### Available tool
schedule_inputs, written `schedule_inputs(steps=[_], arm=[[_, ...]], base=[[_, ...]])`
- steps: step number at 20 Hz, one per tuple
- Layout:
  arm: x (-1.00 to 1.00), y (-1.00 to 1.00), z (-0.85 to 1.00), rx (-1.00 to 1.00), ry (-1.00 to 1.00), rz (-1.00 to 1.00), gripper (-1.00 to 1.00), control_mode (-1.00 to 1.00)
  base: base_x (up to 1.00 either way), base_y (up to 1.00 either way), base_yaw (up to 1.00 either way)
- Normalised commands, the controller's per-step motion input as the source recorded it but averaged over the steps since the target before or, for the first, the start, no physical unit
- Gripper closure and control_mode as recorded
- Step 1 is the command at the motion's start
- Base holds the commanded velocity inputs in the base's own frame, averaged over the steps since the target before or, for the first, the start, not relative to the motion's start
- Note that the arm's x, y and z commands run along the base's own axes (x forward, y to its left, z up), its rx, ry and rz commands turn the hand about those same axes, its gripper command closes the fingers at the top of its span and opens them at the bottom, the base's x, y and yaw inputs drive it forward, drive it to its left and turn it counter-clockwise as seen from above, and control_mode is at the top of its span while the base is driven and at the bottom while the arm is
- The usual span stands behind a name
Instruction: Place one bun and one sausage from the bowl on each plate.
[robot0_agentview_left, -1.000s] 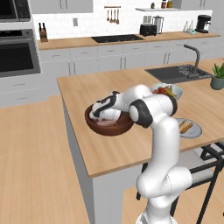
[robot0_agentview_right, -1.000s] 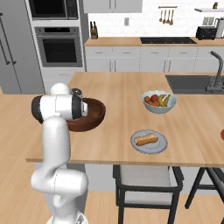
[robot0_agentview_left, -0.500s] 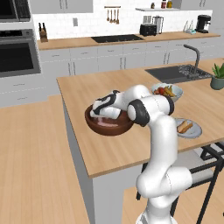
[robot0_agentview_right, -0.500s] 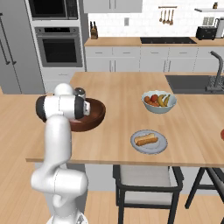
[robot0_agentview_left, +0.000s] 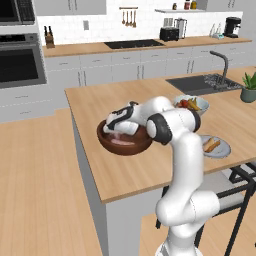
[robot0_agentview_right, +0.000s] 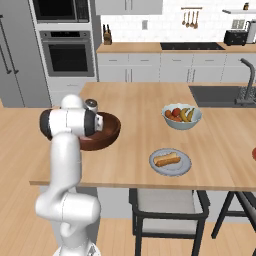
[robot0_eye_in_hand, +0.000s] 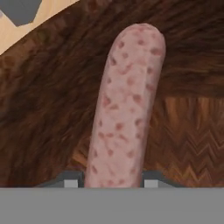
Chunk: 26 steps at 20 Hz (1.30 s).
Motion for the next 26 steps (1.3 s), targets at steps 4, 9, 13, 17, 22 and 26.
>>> schedule_inputs(steps=[4,9,13,17,22,26], arm=[[-0.49,-0.23,1.0,0.0,-0.26,-0.08,1.0,-1.0],[-0.9,-0.72,1.0,-0.03,-0.11,-0.27,1.0,-1.0],[-0.61,-1.0,1.0,0.0,0.15,-0.4,1.0,-1.0],[-0.48,-1.0,1.0,0.0,0.2,-0.4,1.0,-1.0],[-0.35,-1.0,0.73,0.0,0.35,-0.41,1.0,-1.0],[-0.51,-1.0,-0.1,0.04,0.19,-0.34,1.0,-1.0]], base=[[0.0,0.0,0.0],[0.0,0.0,0.0],[0.0,0.0,0.0],[0.0,0.0,0.0],[0.0,0.0,0.0],[0.0,0.0,0.0]])
